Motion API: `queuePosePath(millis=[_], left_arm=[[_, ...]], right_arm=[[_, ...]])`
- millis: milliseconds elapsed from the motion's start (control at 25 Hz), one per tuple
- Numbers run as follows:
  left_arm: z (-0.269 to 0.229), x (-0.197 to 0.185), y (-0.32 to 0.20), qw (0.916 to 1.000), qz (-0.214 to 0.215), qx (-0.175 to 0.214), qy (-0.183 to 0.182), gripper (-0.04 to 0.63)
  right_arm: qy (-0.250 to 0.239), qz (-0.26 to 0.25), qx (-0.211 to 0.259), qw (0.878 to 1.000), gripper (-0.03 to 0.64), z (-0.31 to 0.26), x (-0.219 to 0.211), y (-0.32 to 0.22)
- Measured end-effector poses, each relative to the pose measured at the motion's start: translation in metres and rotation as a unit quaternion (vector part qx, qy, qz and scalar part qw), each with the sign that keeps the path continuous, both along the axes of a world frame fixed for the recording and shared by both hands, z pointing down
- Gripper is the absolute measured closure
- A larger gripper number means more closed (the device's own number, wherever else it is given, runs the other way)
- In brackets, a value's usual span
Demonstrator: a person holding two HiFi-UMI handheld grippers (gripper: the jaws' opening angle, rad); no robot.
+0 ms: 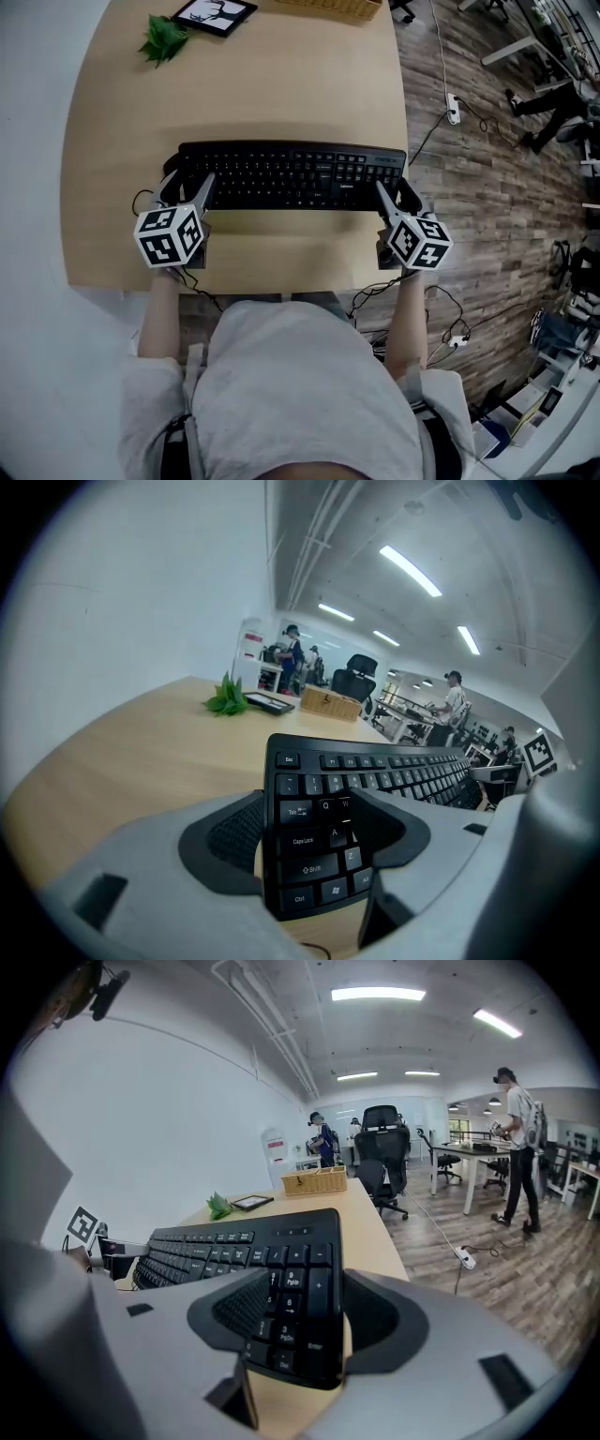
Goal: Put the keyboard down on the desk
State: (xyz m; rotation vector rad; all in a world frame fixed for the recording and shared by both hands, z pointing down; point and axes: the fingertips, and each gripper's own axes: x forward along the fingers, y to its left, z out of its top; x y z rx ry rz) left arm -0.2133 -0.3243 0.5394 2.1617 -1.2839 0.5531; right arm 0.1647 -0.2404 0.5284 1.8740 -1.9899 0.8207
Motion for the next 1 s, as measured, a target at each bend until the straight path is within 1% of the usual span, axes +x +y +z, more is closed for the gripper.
queuePosePath(millis=[360, 600, 1000], left_arm=[[0.035, 0.003, 0.004, 0.9987, 0.001, -0.048, -0.014, 0.33], [0.046, 0.009, 0.003, 0.9977, 0.008, -0.064, -0.024, 0.33], [0.067, 0.013, 0.009, 0.9952, 0.007, -0.091, -0.035, 0.33]], right_arm=[[-0.012, 0.002, -0.046, 0.999, 0.377, 0.037, 0.003, 0.003], [-0.023, 0.009, -0.065, 0.998, 0.377, 0.052, 0.007, 0.008], [-0.03, 0.008, -0.09, 0.995, 0.377, 0.076, 0.012, 0.012]])
